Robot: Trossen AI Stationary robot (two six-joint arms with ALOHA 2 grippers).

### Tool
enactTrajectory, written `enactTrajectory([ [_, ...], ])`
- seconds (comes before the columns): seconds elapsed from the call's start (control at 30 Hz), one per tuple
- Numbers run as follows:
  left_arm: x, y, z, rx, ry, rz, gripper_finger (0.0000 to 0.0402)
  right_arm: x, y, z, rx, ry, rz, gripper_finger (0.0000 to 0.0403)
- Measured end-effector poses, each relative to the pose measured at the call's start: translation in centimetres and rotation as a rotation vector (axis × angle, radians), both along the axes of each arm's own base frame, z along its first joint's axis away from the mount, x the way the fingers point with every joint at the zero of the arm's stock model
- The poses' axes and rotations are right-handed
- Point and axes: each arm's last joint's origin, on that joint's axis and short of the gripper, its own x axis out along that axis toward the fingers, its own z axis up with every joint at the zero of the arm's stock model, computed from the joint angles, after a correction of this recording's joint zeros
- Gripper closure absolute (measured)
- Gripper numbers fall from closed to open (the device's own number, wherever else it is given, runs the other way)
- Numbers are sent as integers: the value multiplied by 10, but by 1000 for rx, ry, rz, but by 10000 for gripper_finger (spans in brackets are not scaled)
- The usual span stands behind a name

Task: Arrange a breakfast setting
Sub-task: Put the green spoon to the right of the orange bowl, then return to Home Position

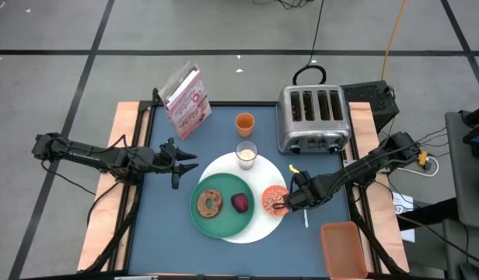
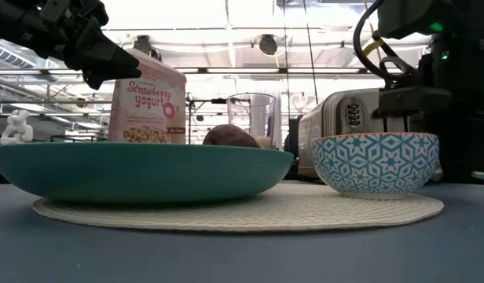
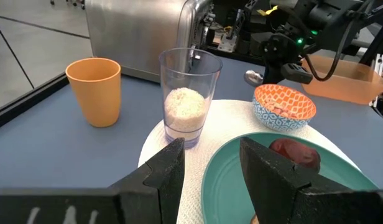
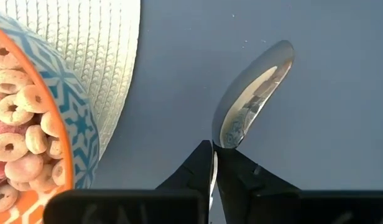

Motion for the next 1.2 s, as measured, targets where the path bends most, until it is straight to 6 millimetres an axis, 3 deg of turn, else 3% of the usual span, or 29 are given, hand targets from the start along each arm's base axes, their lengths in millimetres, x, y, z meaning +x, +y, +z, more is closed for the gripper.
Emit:
enactTrajectory([
  [0.63,0,0,0,11,2,-3,243,2,1,0,10,-23,-34,297],
  [0.93,0,0,0,12,2,-3,243,-3,-1,5,10,-8,-36,297],
  [1.2,0,0,0,13,4,-4,243,-18,-7,36,49,-103,-1,311],
])
